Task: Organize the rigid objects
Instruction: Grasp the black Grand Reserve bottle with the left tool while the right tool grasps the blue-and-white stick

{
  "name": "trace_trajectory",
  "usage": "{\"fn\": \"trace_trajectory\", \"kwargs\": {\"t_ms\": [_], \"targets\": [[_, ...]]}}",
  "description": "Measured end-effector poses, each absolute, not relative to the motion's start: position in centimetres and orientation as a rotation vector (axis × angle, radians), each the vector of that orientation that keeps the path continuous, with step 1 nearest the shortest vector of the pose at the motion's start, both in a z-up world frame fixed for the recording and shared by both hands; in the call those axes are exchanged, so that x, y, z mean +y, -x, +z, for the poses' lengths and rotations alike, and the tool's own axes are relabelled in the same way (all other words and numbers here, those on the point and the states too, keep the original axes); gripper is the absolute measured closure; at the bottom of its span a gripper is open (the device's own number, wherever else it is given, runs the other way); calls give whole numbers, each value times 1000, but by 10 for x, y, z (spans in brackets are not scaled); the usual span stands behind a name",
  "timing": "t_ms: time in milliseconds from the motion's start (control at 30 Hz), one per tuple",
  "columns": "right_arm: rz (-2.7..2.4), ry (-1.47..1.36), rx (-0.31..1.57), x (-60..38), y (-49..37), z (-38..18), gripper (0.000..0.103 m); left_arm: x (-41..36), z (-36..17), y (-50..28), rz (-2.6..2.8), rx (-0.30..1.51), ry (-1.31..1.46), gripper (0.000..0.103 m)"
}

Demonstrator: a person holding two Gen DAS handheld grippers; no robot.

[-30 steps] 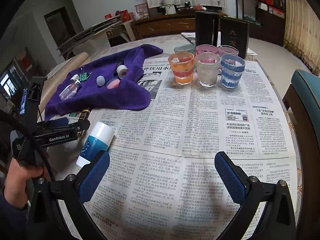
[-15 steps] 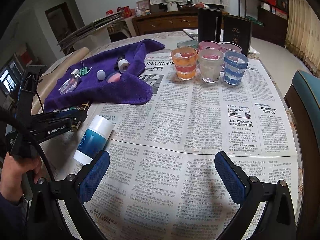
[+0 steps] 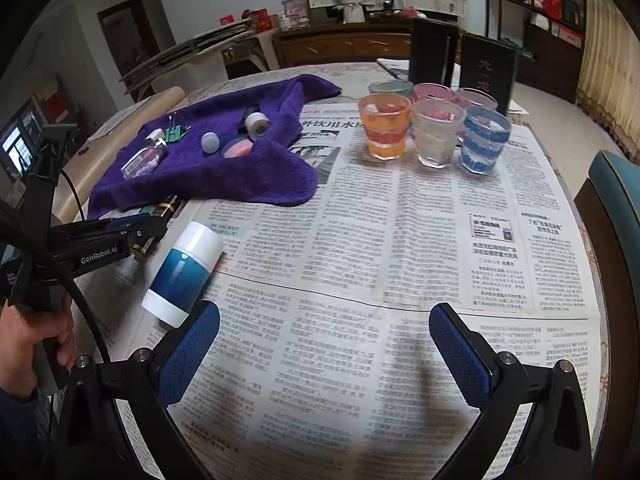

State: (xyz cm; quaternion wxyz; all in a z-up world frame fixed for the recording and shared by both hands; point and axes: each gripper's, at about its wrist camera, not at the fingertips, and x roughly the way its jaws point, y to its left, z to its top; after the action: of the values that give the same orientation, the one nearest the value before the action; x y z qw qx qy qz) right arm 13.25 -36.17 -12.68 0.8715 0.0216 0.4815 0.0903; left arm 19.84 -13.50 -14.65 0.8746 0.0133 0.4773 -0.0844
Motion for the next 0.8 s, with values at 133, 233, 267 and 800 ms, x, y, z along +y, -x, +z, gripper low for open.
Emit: {"fn": "trace_trajectory", "kwargs": {"t_ms": [133,233,267,800], "targets": [[234,-35,992,-345,-130,-125,0,-120,-145,-196,-177,994,-16,80],[267,-46,1004,-328,-130,-127,0,-104,-146,-193,-176,996,-4,80],[272,-45,1003,-322,-129,-128,0,-100,-147,-192,-174,997,-5,80],[29,-35,1064,-250,-148,-152,26,-58,-152,-194,-223,1000,82,80]]}}
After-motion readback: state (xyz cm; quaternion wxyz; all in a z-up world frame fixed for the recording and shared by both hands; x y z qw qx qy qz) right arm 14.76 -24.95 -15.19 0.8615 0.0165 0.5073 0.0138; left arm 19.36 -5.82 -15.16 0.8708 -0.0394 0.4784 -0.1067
